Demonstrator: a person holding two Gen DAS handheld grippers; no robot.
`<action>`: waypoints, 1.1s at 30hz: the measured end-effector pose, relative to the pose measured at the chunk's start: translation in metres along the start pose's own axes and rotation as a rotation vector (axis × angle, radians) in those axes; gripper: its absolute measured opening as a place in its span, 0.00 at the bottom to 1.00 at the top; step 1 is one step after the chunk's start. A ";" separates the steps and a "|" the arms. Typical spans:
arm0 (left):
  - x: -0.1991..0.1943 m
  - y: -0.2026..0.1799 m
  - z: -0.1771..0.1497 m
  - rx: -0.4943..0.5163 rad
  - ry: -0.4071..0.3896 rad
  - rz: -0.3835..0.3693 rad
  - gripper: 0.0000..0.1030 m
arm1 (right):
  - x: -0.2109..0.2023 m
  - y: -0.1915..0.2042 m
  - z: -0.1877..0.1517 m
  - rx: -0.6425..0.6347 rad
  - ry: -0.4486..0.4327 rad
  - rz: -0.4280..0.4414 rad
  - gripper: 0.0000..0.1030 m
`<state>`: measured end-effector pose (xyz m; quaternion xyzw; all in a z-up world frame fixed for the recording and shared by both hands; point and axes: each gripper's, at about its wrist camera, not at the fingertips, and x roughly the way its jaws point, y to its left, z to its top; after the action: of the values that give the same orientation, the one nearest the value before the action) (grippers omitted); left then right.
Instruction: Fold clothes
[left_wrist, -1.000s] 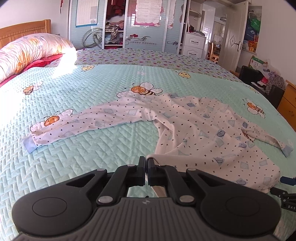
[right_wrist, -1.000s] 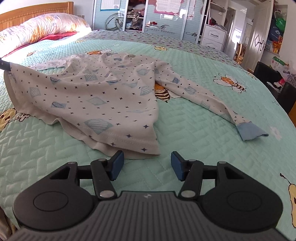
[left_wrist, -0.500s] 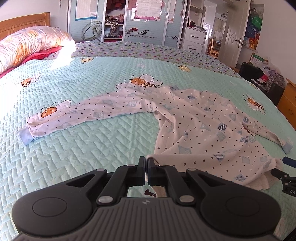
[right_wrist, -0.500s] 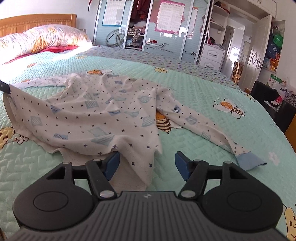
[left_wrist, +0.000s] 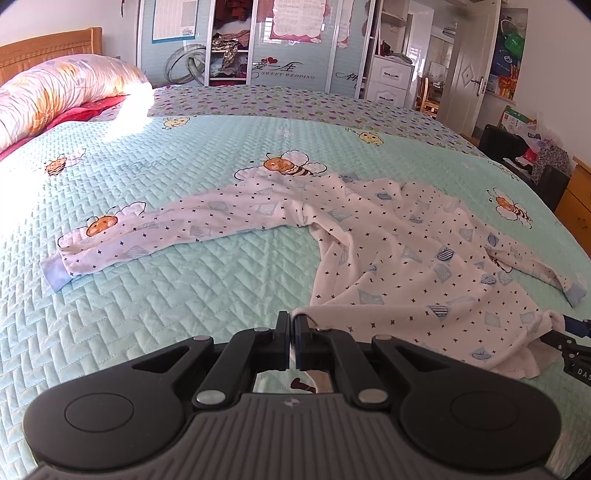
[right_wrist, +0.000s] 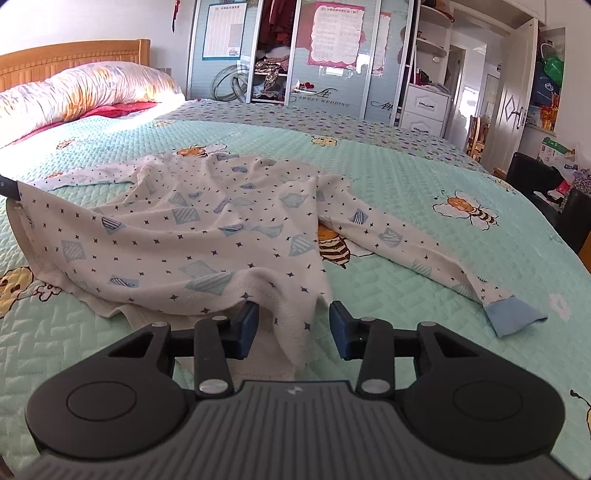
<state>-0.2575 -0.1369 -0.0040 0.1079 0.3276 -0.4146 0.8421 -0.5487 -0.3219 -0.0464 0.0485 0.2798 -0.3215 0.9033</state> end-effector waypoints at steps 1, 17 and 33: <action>0.000 -0.001 0.000 0.003 0.001 0.000 0.01 | 0.001 -0.001 0.000 0.006 0.002 0.002 0.42; -0.036 -0.011 0.020 0.037 -0.114 0.031 0.01 | -0.050 -0.032 0.018 0.145 -0.088 -0.006 0.02; 0.004 -0.006 -0.024 0.089 0.100 0.039 0.05 | -0.022 -0.054 -0.014 0.282 0.120 0.015 0.06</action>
<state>-0.2712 -0.1319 -0.0239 0.1723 0.3483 -0.4064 0.8269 -0.6019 -0.3486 -0.0410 0.1960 0.2852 -0.3474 0.8715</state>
